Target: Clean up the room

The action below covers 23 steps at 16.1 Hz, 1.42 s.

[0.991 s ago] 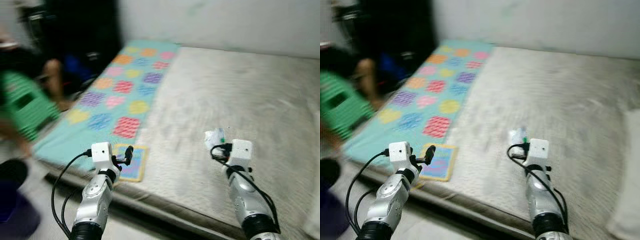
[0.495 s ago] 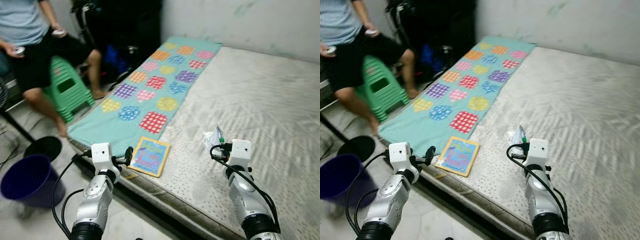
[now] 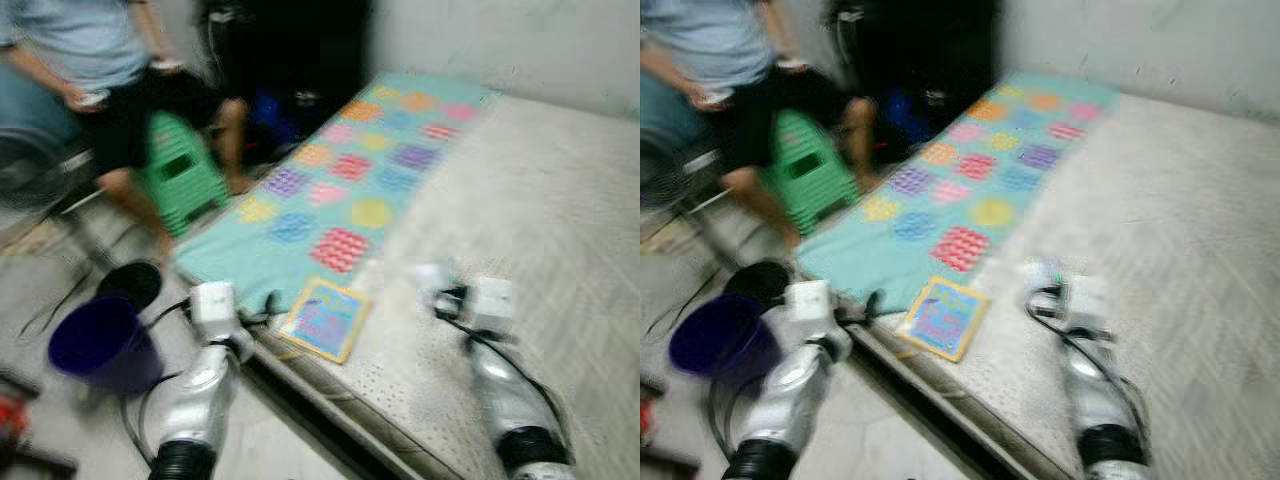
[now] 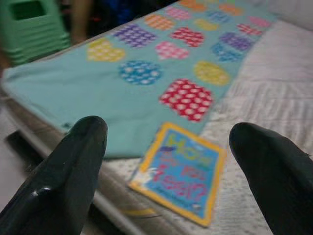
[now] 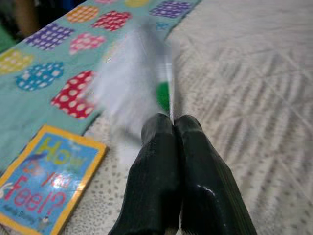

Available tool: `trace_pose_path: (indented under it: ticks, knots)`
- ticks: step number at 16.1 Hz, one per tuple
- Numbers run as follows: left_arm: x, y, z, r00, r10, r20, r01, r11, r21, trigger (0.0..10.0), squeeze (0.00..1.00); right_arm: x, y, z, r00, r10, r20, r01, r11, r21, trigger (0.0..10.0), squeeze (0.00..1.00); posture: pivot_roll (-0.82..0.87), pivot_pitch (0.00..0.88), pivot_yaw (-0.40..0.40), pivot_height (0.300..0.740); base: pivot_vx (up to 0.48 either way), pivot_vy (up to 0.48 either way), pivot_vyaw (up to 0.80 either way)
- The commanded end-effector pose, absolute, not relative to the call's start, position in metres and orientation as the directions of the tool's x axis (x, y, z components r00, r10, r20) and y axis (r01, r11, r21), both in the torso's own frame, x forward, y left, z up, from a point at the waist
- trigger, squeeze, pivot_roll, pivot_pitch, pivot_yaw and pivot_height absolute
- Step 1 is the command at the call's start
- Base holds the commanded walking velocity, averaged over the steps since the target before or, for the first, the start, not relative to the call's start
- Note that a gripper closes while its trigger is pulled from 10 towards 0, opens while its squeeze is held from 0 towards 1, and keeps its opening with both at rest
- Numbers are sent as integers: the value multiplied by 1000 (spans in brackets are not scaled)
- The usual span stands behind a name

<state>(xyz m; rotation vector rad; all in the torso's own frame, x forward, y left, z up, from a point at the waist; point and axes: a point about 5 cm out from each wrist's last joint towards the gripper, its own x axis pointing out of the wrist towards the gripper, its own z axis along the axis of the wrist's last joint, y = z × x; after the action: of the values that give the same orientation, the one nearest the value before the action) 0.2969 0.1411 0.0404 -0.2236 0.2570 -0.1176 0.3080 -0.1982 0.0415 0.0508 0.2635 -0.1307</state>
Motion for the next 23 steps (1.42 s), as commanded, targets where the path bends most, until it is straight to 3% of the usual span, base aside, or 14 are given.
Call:
trace_pose_path:
  ticks: [1,18,23]
  knots:
    - [293,156,36,960,-96,-262,41,977,-208,10000,0,310,-183,41,960,-82,-268,100,994,55,10000,0,-67,0,81,740,0,0,800]
    - [292,156,33,958,-84,-273,26,977,-210,10000,0,309,-182,39,959,-78,-272,100,993,68,10000,0,-56,0,77,740,0,0,800]
    - [293,156,35,961,-111,-254,53,973,-224,10000,0,309,-182,40,961,-85,-265,109,991,80,10000,0,-58,0,86,740,0,0,0]
